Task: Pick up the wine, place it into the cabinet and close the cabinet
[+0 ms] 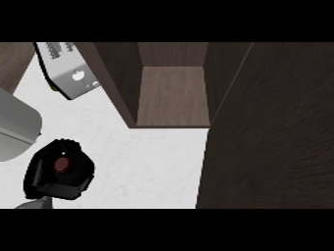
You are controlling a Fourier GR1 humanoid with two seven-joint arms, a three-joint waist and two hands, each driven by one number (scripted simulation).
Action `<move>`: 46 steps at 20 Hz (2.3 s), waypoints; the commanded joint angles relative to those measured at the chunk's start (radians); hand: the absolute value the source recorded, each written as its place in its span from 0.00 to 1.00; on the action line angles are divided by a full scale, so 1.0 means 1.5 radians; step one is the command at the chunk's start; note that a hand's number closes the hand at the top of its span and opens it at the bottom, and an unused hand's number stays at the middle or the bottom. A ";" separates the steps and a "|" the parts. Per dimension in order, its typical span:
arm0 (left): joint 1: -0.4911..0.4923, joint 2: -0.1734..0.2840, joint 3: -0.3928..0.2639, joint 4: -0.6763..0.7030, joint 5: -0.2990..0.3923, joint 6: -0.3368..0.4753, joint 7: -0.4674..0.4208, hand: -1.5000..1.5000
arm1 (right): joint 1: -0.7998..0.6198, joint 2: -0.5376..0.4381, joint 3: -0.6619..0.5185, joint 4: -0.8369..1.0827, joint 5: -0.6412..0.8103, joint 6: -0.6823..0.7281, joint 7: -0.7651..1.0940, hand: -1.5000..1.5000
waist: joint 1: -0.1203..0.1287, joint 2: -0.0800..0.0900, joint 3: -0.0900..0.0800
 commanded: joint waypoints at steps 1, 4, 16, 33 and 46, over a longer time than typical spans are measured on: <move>-0.028 0.023 0.033 -0.055 0.030 0.015 0.012 1.00 | -0.003 0.006 0.020 -0.077 -0.009 -0.016 0.057 0.00 | 0.002 -0.001 0.000; -0.013 -0.013 0.004 -0.123 0.075 -0.010 0.087 1.00 | 0.004 -0.006 -0.028 -0.069 -0.057 0.005 0.036 0.00 | 0.003 0.000 0.000; -0.003 -0.057 -0.098 -0.385 0.083 0.069 0.335 1.00 | 0.041 0.008 0.008 -0.089 -0.031 0.003 0.025 0.00 | 0.000 0.000 0.000; -0.231 -0.066 -0.365 -0.386 0.103 0.416 0.483 1.00 | 0.020 0.009 0.003 -0.060 -0.028 0.008 0.025 0.00 | -0.006 0.001 0.000; -0.338 -0.066 -0.475 -0.296 0.094 0.613 0.472 1.00 | 0.045 0.005 -0.031 -0.110 -0.062 0.032 0.045 0.00 | -0.008 0.001 0.000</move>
